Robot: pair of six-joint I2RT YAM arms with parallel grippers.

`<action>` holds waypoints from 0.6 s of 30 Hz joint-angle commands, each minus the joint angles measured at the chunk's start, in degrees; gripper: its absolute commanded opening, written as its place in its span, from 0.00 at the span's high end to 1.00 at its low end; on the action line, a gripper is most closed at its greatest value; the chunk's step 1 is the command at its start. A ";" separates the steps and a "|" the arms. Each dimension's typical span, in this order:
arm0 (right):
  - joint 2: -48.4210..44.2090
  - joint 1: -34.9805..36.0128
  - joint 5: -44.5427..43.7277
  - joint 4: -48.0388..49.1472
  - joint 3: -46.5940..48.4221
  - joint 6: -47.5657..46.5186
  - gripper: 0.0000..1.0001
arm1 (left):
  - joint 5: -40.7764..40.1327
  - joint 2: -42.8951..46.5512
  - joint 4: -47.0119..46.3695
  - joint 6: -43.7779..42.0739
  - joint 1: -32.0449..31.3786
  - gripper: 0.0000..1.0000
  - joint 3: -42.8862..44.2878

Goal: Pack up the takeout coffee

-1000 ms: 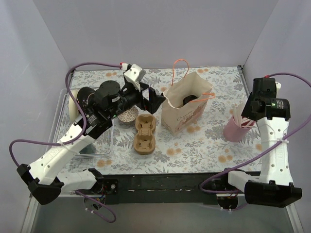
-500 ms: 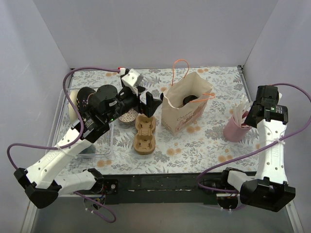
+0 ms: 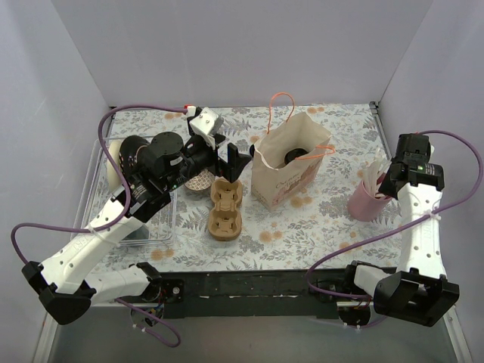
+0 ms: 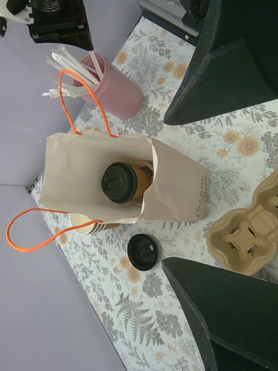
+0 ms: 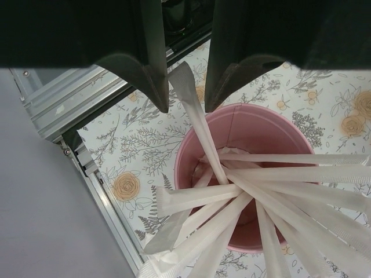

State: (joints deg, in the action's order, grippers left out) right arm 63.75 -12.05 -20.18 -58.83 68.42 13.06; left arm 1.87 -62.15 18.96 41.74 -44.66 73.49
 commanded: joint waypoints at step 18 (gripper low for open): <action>-1.87 -0.34 0.06 -4.18 10.05 -5.50 0.94 | 0.68 1.15 0.29 -1.22 0.28 0.02 0.33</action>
State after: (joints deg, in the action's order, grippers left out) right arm 63.55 -12.16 -19.53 -60.29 73.10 9.54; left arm 1.93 -62.15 19.03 41.30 -44.66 73.52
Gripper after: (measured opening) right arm 0.073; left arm 0.982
